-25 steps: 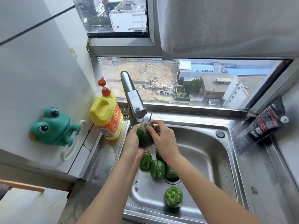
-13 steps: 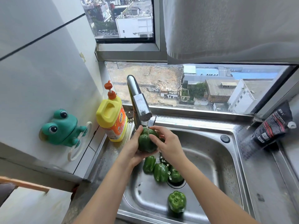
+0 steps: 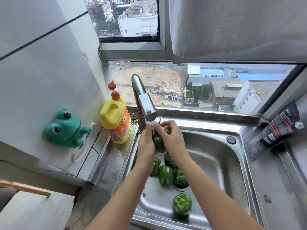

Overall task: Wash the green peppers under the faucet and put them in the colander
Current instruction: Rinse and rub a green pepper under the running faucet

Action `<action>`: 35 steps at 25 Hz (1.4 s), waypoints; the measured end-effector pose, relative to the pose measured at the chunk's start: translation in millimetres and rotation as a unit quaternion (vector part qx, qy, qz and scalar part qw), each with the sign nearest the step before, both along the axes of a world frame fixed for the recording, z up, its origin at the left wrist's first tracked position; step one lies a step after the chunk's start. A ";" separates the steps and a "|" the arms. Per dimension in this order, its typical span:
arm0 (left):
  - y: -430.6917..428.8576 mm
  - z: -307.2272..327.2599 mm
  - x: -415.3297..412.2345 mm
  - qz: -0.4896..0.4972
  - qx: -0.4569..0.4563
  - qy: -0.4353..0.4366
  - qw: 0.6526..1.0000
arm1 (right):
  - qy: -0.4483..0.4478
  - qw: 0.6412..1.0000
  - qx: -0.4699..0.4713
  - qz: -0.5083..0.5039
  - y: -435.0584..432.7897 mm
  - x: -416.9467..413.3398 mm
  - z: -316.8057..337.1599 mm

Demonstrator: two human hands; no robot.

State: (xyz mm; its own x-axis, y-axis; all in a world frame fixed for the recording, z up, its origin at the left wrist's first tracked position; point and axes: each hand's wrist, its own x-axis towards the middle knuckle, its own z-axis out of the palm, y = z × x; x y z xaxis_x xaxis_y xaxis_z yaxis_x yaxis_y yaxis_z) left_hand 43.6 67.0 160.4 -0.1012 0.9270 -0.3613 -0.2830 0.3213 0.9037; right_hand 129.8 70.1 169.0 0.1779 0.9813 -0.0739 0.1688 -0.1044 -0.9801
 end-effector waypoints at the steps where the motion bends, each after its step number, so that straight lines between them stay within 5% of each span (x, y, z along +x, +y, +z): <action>1: -2.6 -2.5 1.2 0.009 0.016 -0.003 1.000 | 0.026 0.998 -0.047 0.016 3.1 0.4 3.4; 6: 0.8 7.8 -7.7 0.016 0.003 -0.058 0.998 | 0.166 0.968 -0.061 0.180 -5.1 9.5 11.4; 11: 1.8 18.7 -18.2 -0.084 -0.198 -0.208 0.954 | -0.157 0.951 0.126 0.236 -6.8 22.4 1.7; 14: -3.2 9.4 -4.7 -0.024 -0.181 -0.314 0.932 | -0.209 0.954 0.177 0.122 -10.1 8.0 -9.4; 17: -7.6 -11.4 10.7 0.039 -0.096 -0.302 0.948 | -0.122 0.989 0.080 -0.026 -8.5 -10.8 -1.8; 20: -8.6 -16.4 7.4 0.044 -0.027 -0.280 0.959 | -0.058 0.998 -0.037 -0.003 4.8 -13.9 11.0; 26: -2.0 -4.8 -11.7 0.034 -0.076 -0.318 0.944 | -0.039 0.986 0.066 0.151 -11.0 -8.8 0.8; 29: 2.7 6.1 -17.2 -0.018 -0.081 -0.281 0.956 | -0.029 0.986 0.126 0.104 -17.7 -4.4 -14.9; 33: -7.1 16.0 -8.9 -0.124 0.042 -0.200 0.971 | 0.219 0.973 -0.008 -0.077 -4.6 0.8 -8.9; 35: -13.5 15.3 -5.2 -0.128 0.066 -0.207 0.968 | 0.248 0.965 -0.066 -0.062 4.6 7.9 1.0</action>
